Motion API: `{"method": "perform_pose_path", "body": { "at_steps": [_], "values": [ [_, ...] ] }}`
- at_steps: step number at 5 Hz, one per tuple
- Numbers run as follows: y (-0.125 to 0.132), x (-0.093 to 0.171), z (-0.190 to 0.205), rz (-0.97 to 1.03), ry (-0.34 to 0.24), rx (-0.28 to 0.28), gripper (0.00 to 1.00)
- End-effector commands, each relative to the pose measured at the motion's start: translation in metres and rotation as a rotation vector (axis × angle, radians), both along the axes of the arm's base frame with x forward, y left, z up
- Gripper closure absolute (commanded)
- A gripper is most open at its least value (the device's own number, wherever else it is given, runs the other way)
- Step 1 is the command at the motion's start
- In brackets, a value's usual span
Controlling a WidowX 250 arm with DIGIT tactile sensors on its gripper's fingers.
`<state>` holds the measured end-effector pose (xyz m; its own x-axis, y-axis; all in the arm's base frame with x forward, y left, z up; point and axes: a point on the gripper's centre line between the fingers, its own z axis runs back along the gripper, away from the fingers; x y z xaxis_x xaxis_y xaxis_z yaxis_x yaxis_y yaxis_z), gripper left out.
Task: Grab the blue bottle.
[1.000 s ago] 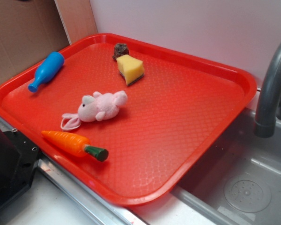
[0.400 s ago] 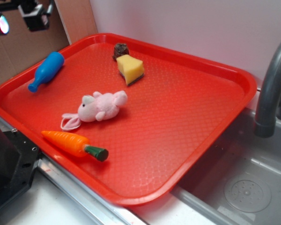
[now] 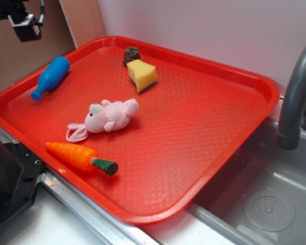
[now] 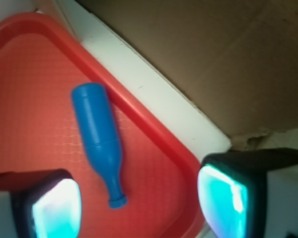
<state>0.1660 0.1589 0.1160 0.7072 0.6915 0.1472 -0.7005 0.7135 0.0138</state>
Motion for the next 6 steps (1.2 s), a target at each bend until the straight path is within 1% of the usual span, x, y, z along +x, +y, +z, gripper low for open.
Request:
{"method": "perform_pose_path", "body": {
  "at_steps": [1,2,3,4,5,6],
  "values": [
    [0.006,0.0,-0.014,0.043,-0.123,-0.071,0.0],
    [0.002,0.01,-0.03,0.146,-0.105,-0.048,0.0],
    [0.0,0.017,-0.04,0.194,-0.075,-0.045,0.0],
    [0.004,0.026,-0.06,0.167,-0.054,-0.014,0.0],
    [0.003,0.027,-0.071,0.138,-0.033,0.011,0.0],
    [0.007,0.036,-0.084,0.086,-0.004,0.021,0.0]
  ]
}}
